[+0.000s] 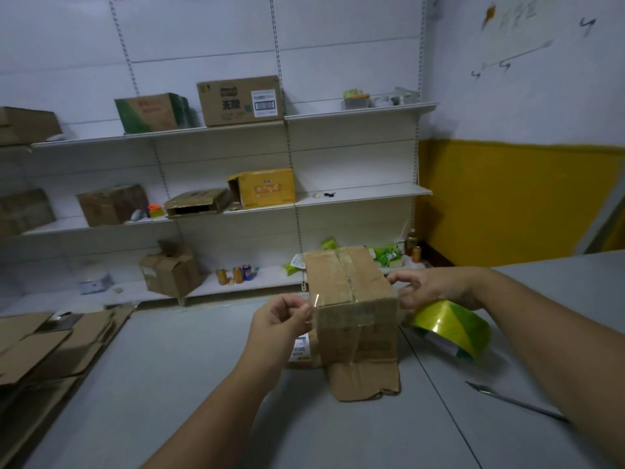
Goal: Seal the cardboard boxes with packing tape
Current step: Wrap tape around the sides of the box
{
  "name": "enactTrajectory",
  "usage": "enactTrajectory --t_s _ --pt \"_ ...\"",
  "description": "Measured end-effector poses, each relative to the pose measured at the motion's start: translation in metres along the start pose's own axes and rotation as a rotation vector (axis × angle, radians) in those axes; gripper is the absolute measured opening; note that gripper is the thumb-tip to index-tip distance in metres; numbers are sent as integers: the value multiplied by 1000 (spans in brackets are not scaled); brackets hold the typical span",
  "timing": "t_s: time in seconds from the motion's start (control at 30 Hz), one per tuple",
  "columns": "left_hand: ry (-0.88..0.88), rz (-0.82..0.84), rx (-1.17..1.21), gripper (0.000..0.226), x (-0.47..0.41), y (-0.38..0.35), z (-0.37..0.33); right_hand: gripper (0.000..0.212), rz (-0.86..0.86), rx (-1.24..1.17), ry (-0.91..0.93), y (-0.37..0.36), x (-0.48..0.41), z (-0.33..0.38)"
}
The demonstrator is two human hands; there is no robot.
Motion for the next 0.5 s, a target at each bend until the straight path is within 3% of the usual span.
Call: enactTrajectory --t_s 0.17,0.27,0.37,0.5 --pt "8 63 17 10 -8 -9 3 66 19 -39 0 -2 -6 5" --pt "102 142 -14 30 -6 -16 14 80 33 -48 12 -9 -1 12" --pt "128 189 -21 39 12 -15 8 64 74 -59 8 -26 8 24" --pt "51 113 -5 24 65 15 -25 56 223 -64 33 -69 34 53"
Point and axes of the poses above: each hand's wrist, its own x-axis away from the middle knuckle, its own y-axis out of the back of the hand, z = x × y, the point moved 10 cm from there along -x, towards the middle knuckle, and after that the axes turned 7 degrees about x, right-handed, at the moved point
